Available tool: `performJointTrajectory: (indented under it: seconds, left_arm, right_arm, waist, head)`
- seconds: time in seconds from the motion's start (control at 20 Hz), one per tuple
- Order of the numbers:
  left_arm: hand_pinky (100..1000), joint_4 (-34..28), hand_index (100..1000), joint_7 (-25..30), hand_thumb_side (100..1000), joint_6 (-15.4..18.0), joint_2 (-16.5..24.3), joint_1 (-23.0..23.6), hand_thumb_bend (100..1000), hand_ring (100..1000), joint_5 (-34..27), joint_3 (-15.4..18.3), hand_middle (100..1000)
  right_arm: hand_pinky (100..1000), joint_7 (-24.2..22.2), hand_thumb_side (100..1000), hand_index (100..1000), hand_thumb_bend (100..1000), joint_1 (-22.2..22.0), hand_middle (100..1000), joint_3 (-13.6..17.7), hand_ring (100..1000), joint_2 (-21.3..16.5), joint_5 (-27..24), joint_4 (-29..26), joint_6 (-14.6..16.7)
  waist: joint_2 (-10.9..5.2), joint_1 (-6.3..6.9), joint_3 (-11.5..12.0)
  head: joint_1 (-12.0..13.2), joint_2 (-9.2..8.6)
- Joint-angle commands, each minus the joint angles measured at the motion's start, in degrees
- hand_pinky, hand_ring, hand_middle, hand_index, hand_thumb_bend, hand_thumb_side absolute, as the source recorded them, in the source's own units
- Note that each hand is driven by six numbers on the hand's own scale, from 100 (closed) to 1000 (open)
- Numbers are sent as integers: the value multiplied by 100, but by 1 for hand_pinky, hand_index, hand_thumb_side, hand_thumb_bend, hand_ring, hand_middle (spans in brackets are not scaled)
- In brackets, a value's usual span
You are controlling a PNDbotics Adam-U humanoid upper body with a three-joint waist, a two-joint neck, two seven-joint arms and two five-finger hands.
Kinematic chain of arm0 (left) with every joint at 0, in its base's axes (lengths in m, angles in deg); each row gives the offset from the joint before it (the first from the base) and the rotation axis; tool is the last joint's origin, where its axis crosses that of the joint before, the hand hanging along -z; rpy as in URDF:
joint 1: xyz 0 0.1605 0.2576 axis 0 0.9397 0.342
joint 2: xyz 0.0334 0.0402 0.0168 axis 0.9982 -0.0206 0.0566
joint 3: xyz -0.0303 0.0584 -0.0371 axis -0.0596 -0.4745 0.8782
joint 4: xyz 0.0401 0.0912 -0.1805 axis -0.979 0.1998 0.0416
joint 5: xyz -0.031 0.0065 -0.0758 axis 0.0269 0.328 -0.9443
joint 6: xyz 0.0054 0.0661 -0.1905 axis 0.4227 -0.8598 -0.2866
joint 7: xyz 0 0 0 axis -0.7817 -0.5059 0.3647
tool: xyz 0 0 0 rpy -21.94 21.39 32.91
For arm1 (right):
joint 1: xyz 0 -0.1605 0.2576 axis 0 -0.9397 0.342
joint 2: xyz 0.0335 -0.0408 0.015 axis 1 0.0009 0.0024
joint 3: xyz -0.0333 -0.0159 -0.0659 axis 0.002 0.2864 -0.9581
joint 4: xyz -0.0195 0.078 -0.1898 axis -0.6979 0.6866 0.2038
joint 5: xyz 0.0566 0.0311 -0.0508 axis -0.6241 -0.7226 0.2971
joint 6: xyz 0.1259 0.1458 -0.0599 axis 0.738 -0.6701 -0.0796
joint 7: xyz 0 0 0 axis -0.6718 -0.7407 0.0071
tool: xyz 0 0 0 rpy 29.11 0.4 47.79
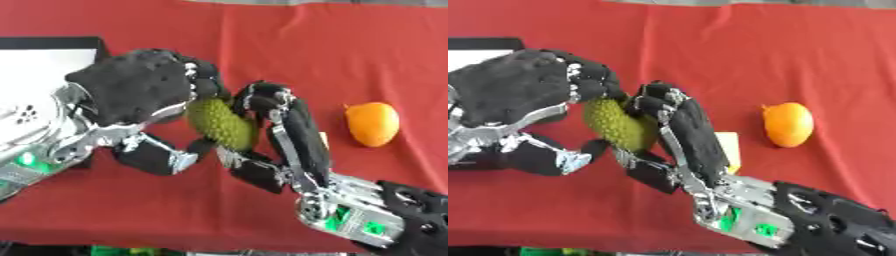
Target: Pick up the objects with one hand, pass them to the other hand, and then place them into the box on the other side of the table.
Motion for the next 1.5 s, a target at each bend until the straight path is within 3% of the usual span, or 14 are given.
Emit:
performJointTrajectory:
  seconds: [0.05, 0.3, 0.6, 0.85, 1.0, 1.35, 1.5]
  left_arm:
    - [775, -64, 844, -49, 357, 35, 9, -33, 259, 761, 120, 32, 775]
    - [754, -64, 811, -201, 358, 103, -17, 3, 275, 739, 289, 36, 747]
    - [685, -64, 728, -417, 362, 277, -53, 34, 303, 663, 539, 11, 653]
    - [634, -64, 686, -582, 314, 298, -62, 90, 237, 619, 542, 3, 603]
    - [607, -64, 672, -657, 275, 271, -58, 120, 109, 602, 467, -11, 585]
    - [529, -64, 588, -840, 256, 175, -50, 154, 100, 528, 304, -12, 504]
    - [496, -64, 561, -921, 254, 105, -35, 178, 100, 503, 229, 5, 477]
  right_arm:
    - [251, 62, 100, 382, 163, 41, 365, 50, 588, -125, 74, -113, 32]
    - [252, 41, 100, 382, 165, 19, 364, 40, 587, -125, 127, -113, 82]
    - [249, 53, 100, 381, 166, 4, 362, 19, 587, -122, 141, -113, 107]
    - [247, 61, 100, 380, 167, -11, 366, -3, 586, -119, 141, -113, 127]
    - [246, 62, 100, 380, 167, -22, 369, -15, 586, -120, 143, -113, 138]
    - [263, 54, 100, 407, 172, -40, 392, -24, 594, -125, 192, -113, 141]
    - [284, 23, 100, 438, 222, -56, 422, -18, 608, -138, 266, -113, 104]
  waist:
    - [-125, 32, -3]
    - [-116, 34, -14]
    - [-110, 35, -20]
    - [-107, 34, -23]
    - [-107, 33, -28]
    - [-105, 33, -34]
    - [-108, 28, -40]
  head:
    - [24, -59]
    - [29, -80]
    - [32, -92]
    - [40, -91]
    - [50, -94]
    - [53, -82]
    - [59, -72]
